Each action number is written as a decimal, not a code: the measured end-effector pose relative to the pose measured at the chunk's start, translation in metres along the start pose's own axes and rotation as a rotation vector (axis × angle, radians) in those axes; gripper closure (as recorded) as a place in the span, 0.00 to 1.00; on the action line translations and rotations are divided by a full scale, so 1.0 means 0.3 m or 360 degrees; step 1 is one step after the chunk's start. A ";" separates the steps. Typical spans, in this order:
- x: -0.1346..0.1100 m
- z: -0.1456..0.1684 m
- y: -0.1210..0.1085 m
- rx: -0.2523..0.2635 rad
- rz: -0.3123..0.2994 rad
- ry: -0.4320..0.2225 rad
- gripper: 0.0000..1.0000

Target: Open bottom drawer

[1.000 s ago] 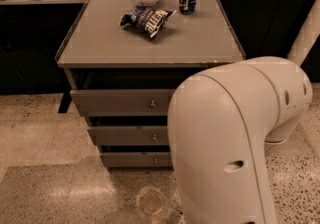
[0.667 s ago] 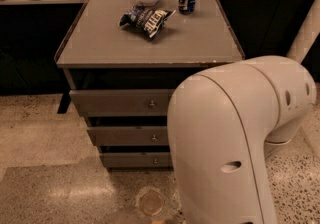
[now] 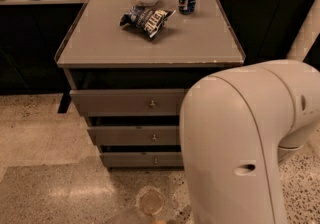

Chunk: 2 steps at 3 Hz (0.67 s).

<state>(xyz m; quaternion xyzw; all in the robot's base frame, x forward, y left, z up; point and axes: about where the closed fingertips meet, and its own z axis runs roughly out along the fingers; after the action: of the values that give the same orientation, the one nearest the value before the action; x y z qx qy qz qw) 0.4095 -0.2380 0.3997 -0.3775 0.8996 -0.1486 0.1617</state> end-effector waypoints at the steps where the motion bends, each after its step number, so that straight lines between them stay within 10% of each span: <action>1: 0.082 -0.015 -0.097 0.0142 0.0015 -0.0104 0.00; 2: 0.200 -0.045 -0.262 0.0318 0.0093 -0.0197 0.00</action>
Offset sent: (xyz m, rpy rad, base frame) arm 0.0066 -0.1741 0.0612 -0.0546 -0.3960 -0.1025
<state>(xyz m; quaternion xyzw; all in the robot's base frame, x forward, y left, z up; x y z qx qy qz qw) 0.4139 -0.3323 0.4319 -0.3415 0.8793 -0.2090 0.2581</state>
